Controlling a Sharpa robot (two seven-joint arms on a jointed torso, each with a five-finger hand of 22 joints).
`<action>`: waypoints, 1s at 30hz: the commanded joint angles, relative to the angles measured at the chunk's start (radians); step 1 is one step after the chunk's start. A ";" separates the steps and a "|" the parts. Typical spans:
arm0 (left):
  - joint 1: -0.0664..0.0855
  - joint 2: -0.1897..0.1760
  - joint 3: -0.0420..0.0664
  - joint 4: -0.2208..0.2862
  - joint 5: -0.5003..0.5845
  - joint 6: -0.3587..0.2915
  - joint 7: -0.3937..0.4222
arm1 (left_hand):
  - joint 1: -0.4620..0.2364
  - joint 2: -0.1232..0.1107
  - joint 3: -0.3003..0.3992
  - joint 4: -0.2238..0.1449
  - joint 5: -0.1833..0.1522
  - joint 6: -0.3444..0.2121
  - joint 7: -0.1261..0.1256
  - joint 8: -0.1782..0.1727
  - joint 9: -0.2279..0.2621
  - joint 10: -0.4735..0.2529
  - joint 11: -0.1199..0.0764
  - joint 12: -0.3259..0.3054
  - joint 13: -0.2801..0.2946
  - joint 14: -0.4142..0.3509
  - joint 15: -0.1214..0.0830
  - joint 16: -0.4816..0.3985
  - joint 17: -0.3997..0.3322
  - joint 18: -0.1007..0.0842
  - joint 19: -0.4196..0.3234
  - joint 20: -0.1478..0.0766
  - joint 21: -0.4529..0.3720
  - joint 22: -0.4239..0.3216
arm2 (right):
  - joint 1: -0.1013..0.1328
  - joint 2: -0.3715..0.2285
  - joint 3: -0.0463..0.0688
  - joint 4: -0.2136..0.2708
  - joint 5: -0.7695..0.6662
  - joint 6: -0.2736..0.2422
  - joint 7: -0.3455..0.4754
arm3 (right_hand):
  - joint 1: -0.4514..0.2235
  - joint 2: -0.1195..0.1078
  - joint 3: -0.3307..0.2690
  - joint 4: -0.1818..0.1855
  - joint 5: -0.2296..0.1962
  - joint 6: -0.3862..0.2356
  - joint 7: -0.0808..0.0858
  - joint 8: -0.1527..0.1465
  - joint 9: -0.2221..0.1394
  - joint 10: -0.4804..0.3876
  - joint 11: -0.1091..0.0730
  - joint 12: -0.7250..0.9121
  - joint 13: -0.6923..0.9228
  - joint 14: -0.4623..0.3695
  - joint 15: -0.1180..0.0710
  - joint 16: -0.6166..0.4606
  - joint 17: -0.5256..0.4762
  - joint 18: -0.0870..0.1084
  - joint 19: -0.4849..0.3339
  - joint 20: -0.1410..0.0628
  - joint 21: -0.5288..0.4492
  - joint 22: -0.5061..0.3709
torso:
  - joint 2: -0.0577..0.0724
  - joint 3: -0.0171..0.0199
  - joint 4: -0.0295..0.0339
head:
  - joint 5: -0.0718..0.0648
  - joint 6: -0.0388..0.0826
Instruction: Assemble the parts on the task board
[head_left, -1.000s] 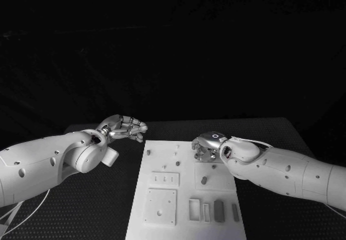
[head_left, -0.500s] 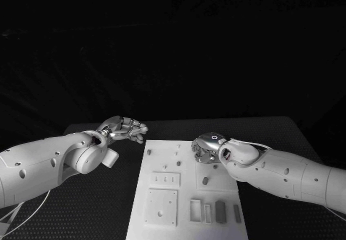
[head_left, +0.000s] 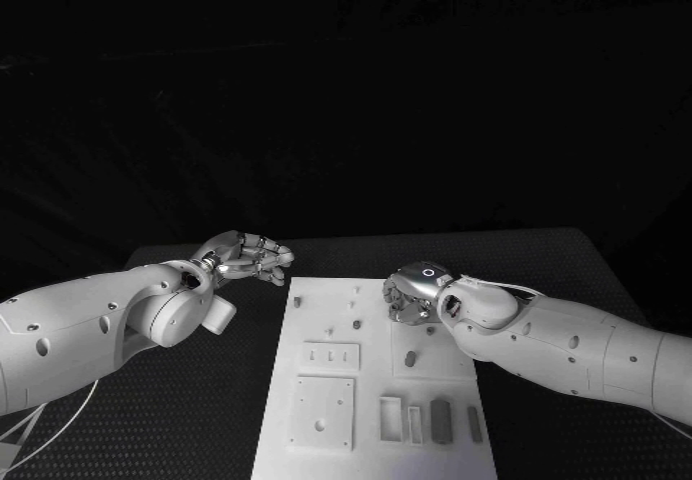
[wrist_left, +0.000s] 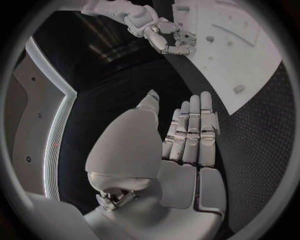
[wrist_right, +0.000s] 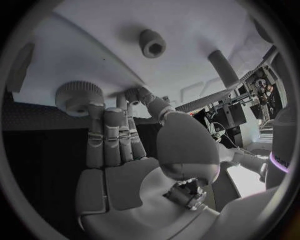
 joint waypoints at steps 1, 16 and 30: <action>0.000 -0.001 0.000 0.000 0.003 0.013 0.005 | -0.009 0.003 0.006 -0.002 0.000 -0.004 0.026 -0.006 0.000 0.001 0.003 -0.005 0.000 0.007 0.000 -0.007 0.001 0.008 -0.001 -0.004 -0.003 -0.001 | -0.011 -0.004 -0.009 -0.004 -0.030 0.053 -0.018 | 0.014 -0.002 -0.004 -0.003 -0.002 0.016 0.002 -0.004 -0.001 -0.007 0.003 -0.013 -0.004 -0.005 -0.002 0.005 -0.002 0.064 -0.002 -0.004 -0.004 0.011 | 0.003 0.0009 0.0006 | -0.001 -0.001; 0.000 -0.003 0.000 -0.001 0.004 0.015 0.002 | -0.011 0.002 0.006 -0.002 0.000 -0.005 0.026 -0.007 0.000 -0.001 0.003 -0.008 0.000 0.007 0.000 -0.008 0.003 0.007 -0.001 -0.004 -0.004 -0.001 | -0.011 -0.017 -0.010 0.010 -0.031 0.075 -0.022 | 0.035 -0.027 -0.004 -0.003 -0.002 -0.039 0.028 -0.044 -0.019 -0.059 0.029 -0.065 -0.026 -0.020 0.024 0.009 -0.008 0.064 -0.016 0.004 -0.013 0.011 | 0.010 0.0038 0.0015 | -0.003 0.003; 0.000 -0.005 0.000 -0.002 0.005 0.016 0.000 | -0.012 0.002 0.006 -0.002 0.000 -0.005 0.026 -0.008 0.000 -0.002 0.003 -0.010 0.000 0.007 0.000 -0.009 0.004 0.007 -0.001 -0.004 -0.005 -0.001 | -0.011 -0.030 -0.010 0.024 -0.033 0.080 -0.025 | 0.046 -0.025 -0.001 -0.003 -0.002 -0.031 0.027 -0.041 -0.019 -0.062 0.032 -0.074 -0.031 -0.024 0.026 0.012 -0.010 0.064 -0.016 0.005 -0.014 0.011 | 0.013 0.0052 0.0015 | -0.004 0.006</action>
